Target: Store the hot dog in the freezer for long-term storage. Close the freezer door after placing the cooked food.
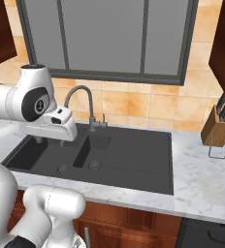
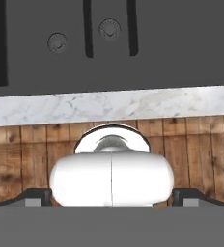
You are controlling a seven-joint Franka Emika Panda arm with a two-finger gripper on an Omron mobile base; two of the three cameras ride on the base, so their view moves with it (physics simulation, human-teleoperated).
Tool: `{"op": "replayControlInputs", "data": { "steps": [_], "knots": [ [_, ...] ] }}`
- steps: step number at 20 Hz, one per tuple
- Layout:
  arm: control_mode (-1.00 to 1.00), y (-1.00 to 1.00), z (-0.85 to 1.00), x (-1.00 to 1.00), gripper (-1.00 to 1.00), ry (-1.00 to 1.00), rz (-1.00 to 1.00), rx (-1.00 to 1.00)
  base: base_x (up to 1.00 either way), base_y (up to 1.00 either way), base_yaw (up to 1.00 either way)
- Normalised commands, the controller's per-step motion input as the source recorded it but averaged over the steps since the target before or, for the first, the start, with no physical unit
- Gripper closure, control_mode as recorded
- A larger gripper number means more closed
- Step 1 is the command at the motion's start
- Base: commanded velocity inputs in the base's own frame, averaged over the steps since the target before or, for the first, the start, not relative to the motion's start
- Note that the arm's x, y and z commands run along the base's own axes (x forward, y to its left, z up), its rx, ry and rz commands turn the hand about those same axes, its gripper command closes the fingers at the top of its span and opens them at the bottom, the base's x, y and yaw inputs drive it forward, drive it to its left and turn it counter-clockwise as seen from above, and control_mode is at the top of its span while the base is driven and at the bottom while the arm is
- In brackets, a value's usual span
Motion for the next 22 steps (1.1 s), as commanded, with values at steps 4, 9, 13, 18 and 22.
{"op": "replayControlInputs", "data": {
  "steps": [4,9,13,18,22],
  "knots": [
    [-1.0,0.0,-0.24,-0.04,-1.0,0.12,-0.03,0.0,0.0,0.0,0.0],
    [-1.0,0.0,-0.11,-0.05,-1.0,-0.01,0.0,0.0,0.0,0.0,0.0],
    [1.0,0.0,0.0,0.0,-1.0,0.0,0.0,0.0,-0.07,-0.09,0.0],
    [1.0,0.0,0.0,0.0,-1.0,0.0,0.0,0.0,-0.24,-0.43,0.0],
    [1.0,0.0,0.0,0.0,-1.0,0.0,0.0,0.0,-0.29,-0.54,-0.02]
  ]
}}
